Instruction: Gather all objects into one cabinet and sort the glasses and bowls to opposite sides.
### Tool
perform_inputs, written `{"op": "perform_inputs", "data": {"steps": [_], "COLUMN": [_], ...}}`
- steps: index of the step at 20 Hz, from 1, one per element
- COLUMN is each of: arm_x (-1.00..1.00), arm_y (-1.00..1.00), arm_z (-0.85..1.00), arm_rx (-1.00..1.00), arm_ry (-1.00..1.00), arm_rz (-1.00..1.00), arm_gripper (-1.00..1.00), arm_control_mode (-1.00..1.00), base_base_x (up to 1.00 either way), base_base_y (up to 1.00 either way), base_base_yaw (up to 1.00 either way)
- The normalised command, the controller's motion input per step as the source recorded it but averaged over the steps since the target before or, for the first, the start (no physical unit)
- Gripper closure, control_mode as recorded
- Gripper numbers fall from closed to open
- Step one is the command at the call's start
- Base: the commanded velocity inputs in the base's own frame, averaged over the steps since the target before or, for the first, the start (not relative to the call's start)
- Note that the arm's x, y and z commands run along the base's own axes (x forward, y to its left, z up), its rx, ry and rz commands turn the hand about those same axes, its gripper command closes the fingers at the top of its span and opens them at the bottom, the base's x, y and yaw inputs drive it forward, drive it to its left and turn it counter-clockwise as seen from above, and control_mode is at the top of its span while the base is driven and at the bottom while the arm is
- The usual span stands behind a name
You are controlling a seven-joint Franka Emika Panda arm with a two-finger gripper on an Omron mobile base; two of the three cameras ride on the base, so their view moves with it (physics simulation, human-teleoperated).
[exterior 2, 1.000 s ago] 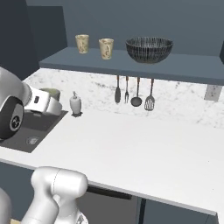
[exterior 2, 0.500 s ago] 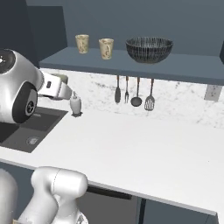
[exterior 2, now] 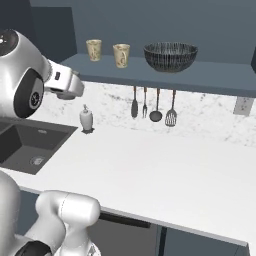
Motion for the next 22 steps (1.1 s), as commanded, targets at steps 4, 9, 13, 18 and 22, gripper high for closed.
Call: {"op": "perform_inputs", "data": {"steps": [4,9,13,18,22], "arm_x": [0.98,0.41,0.12,0.95,0.33], "arm_y": [0.0,0.02,-0.02,-0.13,0.01], "arm_z": [0.36,0.36,0.07,0.24,0.03], "arm_rx": [-0.04,-0.04,0.0,0.0,0.0], "arm_ry": [0.0,-0.12,-0.1,-0.2,-0.03], "arm_rz": [-0.12,-0.07,0.0,-0.05,-0.02], "arm_gripper": [1.0,1.0,1.0,1.0,1.0], "arm_control_mode": [-1.0,-1.0,-1.0,-1.0,-1.0], "base_base_x": [0.0,0.0,0.0,0.0,0.0], "base_base_y": [0.0,0.0,0.0,0.0,0.0], "base_base_yaw": [0.0,0.0,0.0,0.0,0.0]}}
